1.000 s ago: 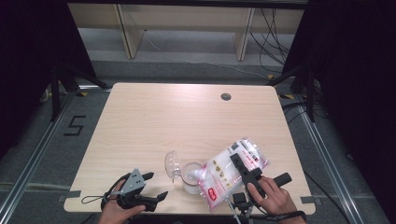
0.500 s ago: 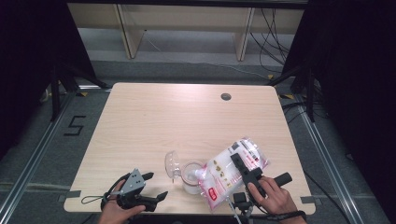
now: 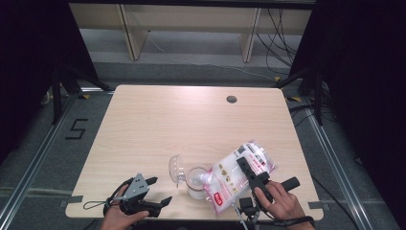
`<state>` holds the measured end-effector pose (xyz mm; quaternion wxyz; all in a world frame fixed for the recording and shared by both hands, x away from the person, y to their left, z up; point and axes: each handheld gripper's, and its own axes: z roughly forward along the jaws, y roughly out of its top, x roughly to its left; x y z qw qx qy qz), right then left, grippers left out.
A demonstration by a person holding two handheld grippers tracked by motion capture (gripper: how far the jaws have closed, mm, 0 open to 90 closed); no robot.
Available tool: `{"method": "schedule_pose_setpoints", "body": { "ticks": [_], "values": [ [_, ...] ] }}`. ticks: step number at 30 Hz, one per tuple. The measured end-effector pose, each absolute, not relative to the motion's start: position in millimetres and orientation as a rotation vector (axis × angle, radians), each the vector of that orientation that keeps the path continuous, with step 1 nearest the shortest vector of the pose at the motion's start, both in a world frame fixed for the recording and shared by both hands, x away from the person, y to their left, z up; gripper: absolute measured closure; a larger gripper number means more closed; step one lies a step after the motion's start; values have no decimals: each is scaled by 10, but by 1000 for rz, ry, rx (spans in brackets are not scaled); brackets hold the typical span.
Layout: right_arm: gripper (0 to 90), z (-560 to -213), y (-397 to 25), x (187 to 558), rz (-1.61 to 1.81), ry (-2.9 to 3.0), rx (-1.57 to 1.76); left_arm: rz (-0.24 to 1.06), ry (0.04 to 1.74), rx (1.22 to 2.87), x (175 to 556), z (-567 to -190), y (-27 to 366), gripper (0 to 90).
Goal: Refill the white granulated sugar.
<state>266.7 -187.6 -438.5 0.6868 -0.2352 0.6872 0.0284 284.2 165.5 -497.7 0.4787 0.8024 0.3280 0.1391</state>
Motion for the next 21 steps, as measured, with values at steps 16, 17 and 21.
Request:
{"method": "schedule_pose_setpoints", "body": {
  "ticks": [16, 17, 21],
  "values": [
    [571, -4378, -1875, 2661, 58, 1551, -522, 337, 796, 1957, 2843, -4978, 1656, 160],
    [571, -4377, -1874, 2659, 57, 1551, -521, 337, 796, 1957, 2844, -4978, 1657, 160],
    [571, -4388, -1876, 2659, 70, 1555, -517, 340, 787, 1958, 2845, -4979, 1655, 160]
  ]
}}
